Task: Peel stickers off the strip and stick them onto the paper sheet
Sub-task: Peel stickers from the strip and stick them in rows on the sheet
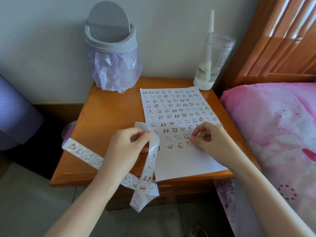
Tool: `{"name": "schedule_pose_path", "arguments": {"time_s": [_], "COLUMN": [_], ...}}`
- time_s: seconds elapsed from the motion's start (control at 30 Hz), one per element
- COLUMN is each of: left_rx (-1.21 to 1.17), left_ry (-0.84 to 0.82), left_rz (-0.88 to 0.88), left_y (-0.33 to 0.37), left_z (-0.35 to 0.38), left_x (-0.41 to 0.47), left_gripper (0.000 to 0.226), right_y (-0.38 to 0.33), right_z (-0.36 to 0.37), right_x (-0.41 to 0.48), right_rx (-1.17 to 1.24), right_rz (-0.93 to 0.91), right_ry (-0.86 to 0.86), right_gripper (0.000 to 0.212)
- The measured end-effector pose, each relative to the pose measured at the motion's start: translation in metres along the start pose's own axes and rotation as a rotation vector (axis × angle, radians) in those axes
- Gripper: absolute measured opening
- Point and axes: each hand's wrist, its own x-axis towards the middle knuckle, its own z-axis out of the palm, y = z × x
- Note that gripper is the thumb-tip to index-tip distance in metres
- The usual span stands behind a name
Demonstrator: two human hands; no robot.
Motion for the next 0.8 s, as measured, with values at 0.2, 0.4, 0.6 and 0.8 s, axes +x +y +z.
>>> {"name": "schedule_pose_path", "arguments": {"time_s": [0.2,0.4,0.6,0.8], "left_rx": [-0.036,-0.193,-0.376,-0.437], "left_ry": [0.017,0.099,-0.015,0.019], "left_rz": [-0.023,-0.016,-0.126,-0.097], "left_y": [-0.001,0.011,0.017,0.017], "left_z": [-0.002,-0.017,-0.024,-0.026], "left_x": [0.001,-0.001,-0.002,-0.003], "left_gripper": [0.019,0.022,0.019,0.028], "right_y": [-0.007,-0.021,-0.028,-0.063], "right_z": [0.002,0.018,0.026,0.032], "right_x": [-0.006,-0.014,-0.013,-0.030], "right_rx": [-0.053,-0.183,-0.147,0.375], "right_rz": [-0.006,-0.027,-0.072,-0.220], "right_ry": [0.019,0.051,0.122,0.054], "right_gripper": [0.017,0.014,0.012,0.023]}}
